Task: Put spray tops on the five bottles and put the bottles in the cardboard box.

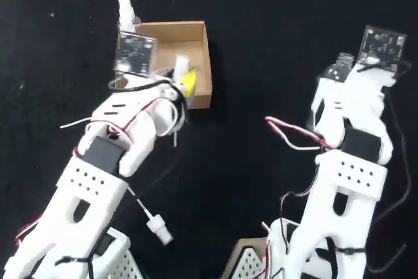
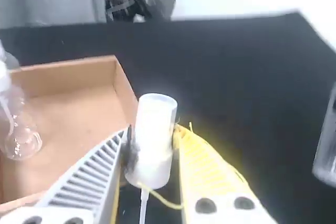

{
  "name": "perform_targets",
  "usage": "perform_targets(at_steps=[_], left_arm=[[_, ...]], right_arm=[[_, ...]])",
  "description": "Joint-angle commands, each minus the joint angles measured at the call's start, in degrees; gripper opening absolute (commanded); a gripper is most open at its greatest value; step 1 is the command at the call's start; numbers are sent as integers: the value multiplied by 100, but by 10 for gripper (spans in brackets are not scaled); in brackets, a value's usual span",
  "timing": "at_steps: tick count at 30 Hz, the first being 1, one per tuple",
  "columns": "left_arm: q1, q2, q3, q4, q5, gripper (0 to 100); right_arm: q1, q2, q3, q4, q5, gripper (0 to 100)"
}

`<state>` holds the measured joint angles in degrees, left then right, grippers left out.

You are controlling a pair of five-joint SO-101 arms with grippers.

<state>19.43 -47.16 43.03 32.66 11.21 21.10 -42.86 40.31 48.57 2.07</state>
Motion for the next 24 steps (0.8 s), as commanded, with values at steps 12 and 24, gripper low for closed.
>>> perform_targets(at_steps=[12,24], left_arm=[[-927,-695,31,-571,1837,29],[-1552,-1037,57,-571,3182,29]], right_arm=[[-1081,-488,242,26,79,15],[-1319,-523,242,308,431,15]])
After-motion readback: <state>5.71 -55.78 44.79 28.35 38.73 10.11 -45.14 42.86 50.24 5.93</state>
